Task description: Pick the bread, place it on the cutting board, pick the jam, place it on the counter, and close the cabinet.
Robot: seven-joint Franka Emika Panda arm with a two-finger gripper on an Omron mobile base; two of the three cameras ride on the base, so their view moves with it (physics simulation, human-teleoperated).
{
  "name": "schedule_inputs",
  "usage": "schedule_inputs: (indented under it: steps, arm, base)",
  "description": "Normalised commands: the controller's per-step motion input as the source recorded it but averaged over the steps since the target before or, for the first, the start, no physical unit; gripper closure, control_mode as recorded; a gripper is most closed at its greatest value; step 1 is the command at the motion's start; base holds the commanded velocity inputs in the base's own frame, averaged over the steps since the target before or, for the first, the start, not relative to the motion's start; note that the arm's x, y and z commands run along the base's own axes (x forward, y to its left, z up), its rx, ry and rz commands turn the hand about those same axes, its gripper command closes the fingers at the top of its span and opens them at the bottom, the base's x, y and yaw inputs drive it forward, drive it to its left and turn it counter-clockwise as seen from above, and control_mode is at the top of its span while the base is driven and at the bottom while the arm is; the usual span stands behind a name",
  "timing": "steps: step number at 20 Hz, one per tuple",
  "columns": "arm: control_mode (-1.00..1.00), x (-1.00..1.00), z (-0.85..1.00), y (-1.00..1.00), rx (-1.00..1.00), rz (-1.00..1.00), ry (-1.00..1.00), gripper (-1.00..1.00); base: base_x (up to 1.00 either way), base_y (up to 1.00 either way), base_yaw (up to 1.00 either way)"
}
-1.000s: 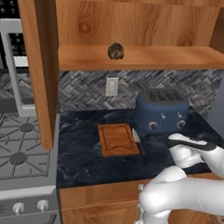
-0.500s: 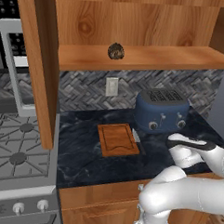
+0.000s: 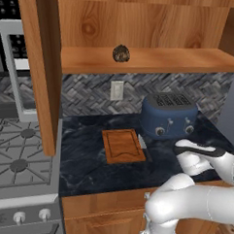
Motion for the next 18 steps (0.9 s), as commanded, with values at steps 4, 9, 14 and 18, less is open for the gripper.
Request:
schedule_inputs:
  steps: [4, 9, 14, 18]
  arm:
    - [-1.00, -0.15, 0.00, 0.00, 0.00, 0.00, 0.00, -1.00]
    - [-1.00, -0.29, 0.00, 0.00, 0.00, 0.00, 0.00, -1.00]
    - [-1.00, -0.23, 0.00, 0.00, 0.00, 0.00, 0.00, -1.00]
    - [-1.00, -0.18, 0.00, -0.05, 0.00, 0.00, 0.00, -1.00]
  base:
    - [0.00, 0.00, 0.00]
    - [0.00, 0.00, 0.00]
    - [0.00, 0.00, 0.00]
    - [0.00, 0.00, 0.00]
